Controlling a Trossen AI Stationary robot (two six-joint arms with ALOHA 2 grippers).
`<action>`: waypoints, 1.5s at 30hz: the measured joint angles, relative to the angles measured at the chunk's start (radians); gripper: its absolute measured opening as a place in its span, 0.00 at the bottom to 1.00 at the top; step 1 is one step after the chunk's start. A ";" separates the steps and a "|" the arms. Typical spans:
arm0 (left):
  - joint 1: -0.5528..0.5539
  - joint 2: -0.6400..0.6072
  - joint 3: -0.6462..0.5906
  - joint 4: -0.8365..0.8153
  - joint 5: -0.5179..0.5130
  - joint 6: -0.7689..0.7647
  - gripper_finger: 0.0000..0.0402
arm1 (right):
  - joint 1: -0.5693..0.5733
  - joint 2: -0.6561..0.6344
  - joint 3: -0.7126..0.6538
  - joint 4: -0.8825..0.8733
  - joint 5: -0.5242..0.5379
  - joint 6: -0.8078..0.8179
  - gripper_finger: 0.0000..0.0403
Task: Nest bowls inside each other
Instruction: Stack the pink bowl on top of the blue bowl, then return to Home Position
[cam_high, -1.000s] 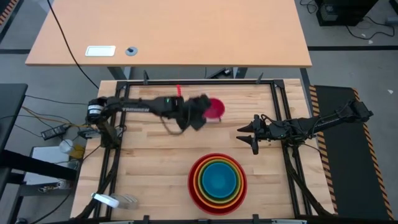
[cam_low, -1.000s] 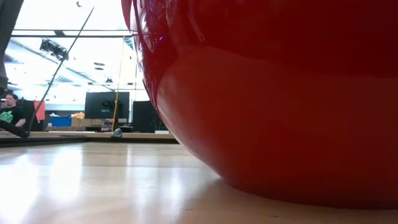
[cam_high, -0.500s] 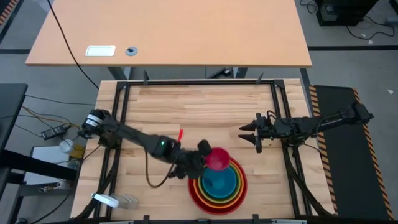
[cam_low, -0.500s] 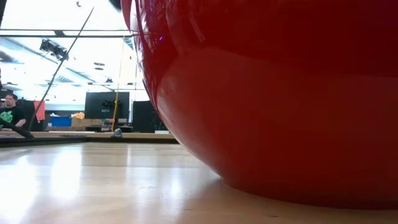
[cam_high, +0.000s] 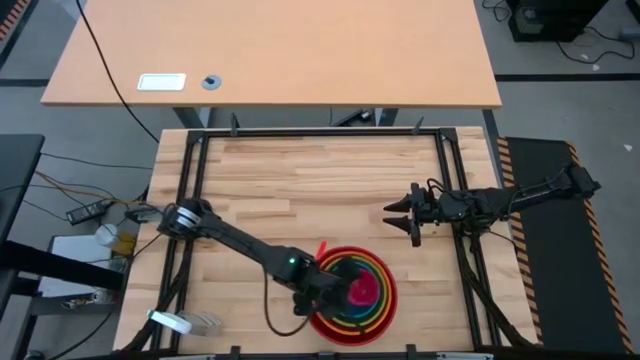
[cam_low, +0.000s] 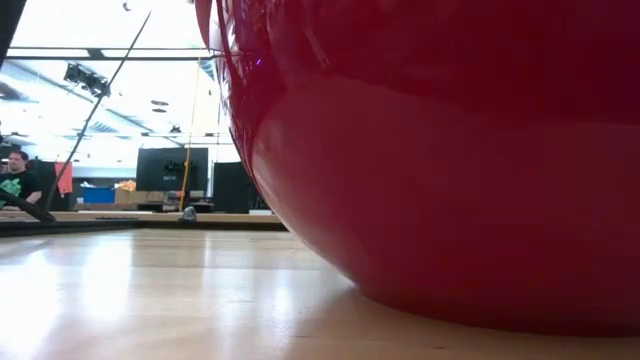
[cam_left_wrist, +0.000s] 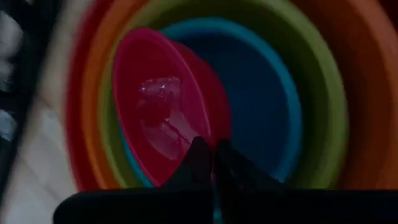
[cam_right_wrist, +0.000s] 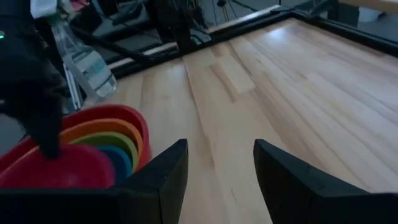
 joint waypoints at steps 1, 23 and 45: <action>0.005 0.016 0.017 -0.024 0.002 -0.012 0.00 | 0.003 -0.003 0.000 -0.007 -0.001 0.003 0.47; 0.046 0.014 0.124 -0.103 0.127 -0.365 0.56 | 0.015 -0.044 0.000 -0.029 -0.002 -0.003 0.47; 0.270 -0.762 -0.720 0.215 0.124 -0.702 0.33 | 0.209 -0.230 0.000 0.155 0.142 -0.362 0.47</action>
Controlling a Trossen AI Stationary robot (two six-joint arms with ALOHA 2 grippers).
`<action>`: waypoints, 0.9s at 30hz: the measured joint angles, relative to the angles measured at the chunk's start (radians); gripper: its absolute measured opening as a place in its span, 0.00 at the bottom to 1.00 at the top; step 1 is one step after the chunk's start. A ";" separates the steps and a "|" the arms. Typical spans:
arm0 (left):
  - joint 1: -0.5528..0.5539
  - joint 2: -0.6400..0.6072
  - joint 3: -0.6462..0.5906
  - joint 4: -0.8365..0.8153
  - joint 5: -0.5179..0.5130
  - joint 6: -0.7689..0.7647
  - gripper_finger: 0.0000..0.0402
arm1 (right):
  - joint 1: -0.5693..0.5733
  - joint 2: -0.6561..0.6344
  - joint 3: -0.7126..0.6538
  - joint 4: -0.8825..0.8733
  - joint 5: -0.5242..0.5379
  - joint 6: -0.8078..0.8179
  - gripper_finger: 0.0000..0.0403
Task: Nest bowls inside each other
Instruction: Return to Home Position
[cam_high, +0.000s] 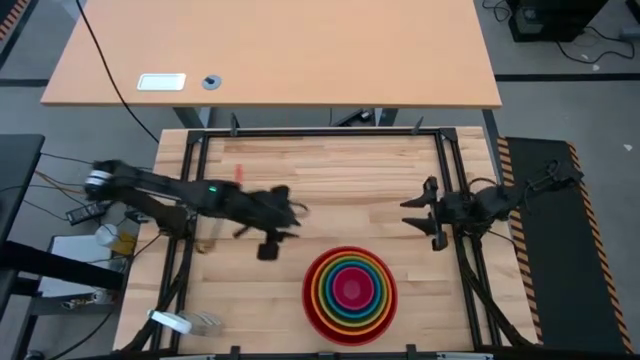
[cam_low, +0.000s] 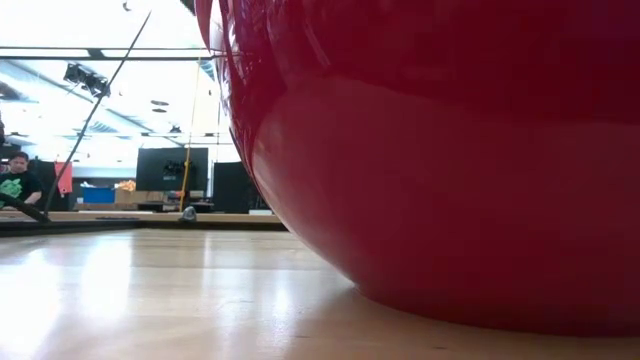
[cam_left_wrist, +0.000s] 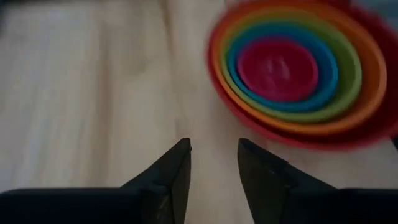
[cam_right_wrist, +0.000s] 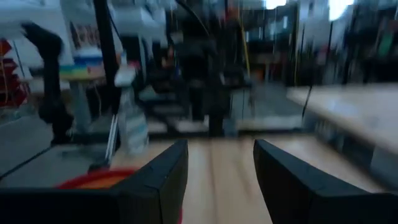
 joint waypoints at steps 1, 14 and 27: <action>0.014 -0.059 -0.062 0.067 -0.001 -0.002 0.33 | 0.002 0.000 0.000 0.041 0.001 -0.041 0.47; 0.141 -0.762 -0.762 0.627 -0.005 -0.107 0.32 | 0.003 -0.207 0.000 0.164 0.093 -0.324 0.47; 0.135 -1.088 -1.017 0.582 0.006 -0.097 0.32 | 0.003 -0.404 0.000 -0.204 0.167 -0.215 0.47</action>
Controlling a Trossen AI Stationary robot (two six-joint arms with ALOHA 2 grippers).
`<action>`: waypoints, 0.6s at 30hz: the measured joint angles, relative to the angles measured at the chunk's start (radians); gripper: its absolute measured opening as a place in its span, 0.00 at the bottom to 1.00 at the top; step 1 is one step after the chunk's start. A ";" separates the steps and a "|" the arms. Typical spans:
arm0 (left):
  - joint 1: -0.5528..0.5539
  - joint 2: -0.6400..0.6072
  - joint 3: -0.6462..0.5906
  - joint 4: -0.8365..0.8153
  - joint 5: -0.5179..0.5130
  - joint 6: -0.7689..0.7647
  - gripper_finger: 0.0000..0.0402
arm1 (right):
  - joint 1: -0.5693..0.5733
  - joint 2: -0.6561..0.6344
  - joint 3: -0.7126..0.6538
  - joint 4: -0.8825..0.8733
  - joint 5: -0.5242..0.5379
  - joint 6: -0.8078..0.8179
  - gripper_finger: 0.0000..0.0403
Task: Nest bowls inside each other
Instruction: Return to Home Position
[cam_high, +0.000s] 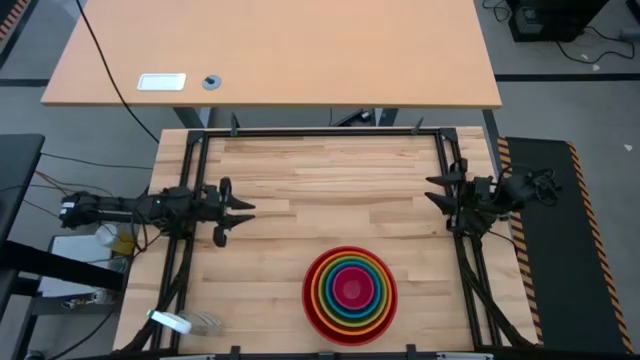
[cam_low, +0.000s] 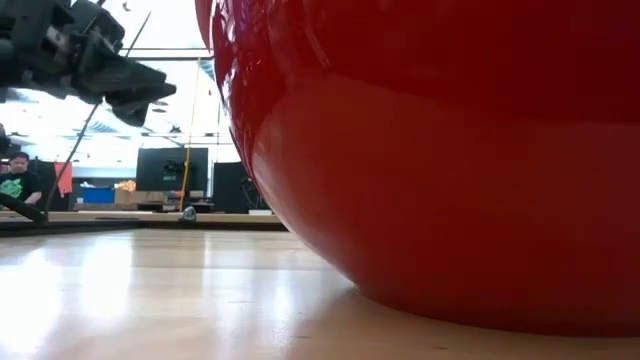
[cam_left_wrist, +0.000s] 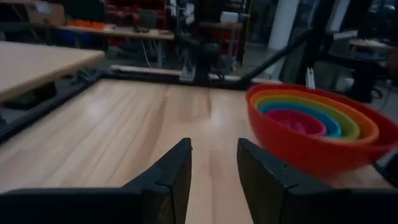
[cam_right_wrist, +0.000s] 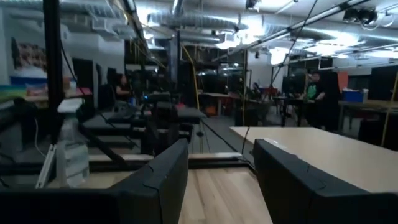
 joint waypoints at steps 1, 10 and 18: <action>-0.002 -0.009 -0.006 -0.009 0.005 0.000 0.32 | 0.000 0.001 0.000 -0.001 -0.001 -0.002 0.47; -0.064 -0.115 -0.026 -0.037 0.019 0.034 0.32 | 0.000 0.001 -0.054 0.067 -0.017 0.033 0.47; -0.103 -0.147 -0.026 -0.066 0.017 0.071 0.27 | -0.001 0.000 -0.231 0.383 0.017 0.044 0.44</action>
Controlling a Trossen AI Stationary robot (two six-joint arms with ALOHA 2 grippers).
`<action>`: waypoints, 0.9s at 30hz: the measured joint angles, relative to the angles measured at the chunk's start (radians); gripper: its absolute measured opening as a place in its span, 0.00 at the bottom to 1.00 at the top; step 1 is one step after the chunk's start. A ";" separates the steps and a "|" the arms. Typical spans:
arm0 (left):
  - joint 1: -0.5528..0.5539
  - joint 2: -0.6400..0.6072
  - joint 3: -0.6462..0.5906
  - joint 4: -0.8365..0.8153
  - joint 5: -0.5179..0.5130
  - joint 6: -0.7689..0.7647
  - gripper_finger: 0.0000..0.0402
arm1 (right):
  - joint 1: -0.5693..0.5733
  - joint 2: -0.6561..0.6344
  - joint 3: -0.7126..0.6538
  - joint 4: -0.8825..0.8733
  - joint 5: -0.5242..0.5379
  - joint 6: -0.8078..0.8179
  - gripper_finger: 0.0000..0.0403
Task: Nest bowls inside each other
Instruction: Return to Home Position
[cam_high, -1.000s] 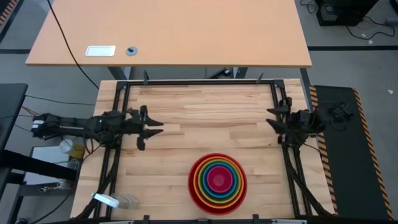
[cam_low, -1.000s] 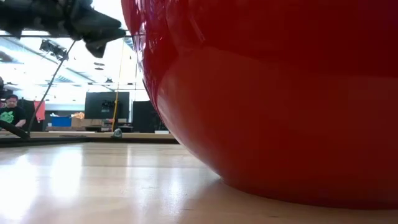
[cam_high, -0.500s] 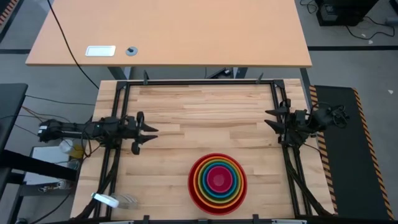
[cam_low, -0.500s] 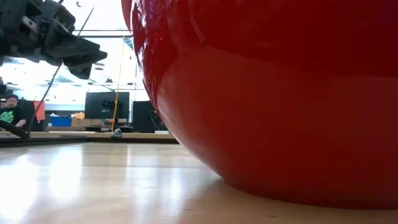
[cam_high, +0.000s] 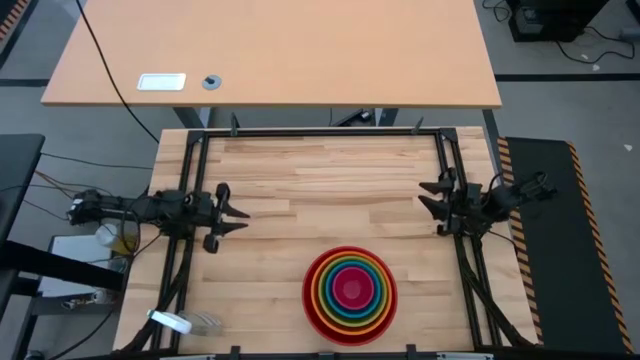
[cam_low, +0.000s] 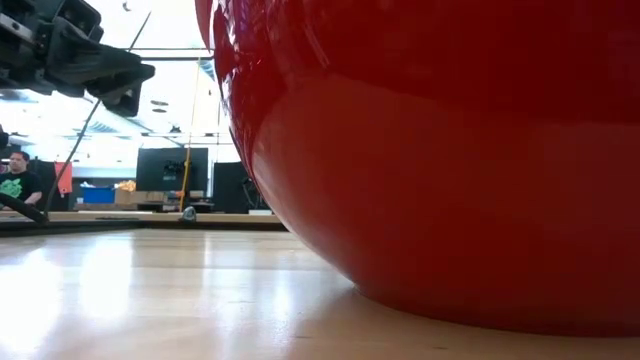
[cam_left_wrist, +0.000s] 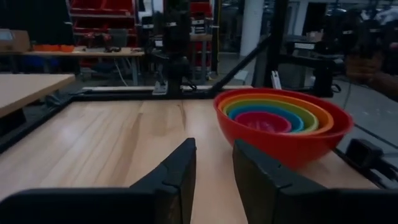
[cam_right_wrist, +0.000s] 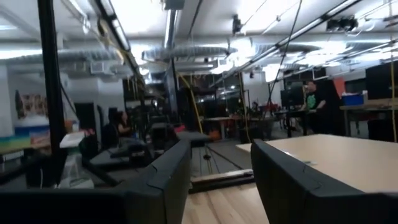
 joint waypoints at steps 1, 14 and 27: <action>-0.005 0.000 0.000 -0.006 0.005 0.000 0.26 | 0.000 0.000 -0.021 0.036 0.004 0.001 0.43; -0.050 0.000 0.000 0.034 0.061 0.033 0.25 | -0.001 0.002 -0.054 0.075 0.104 0.101 0.42; -0.050 0.003 0.000 0.032 0.061 0.038 0.25 | -0.001 0.002 -0.054 0.065 0.101 -0.062 0.42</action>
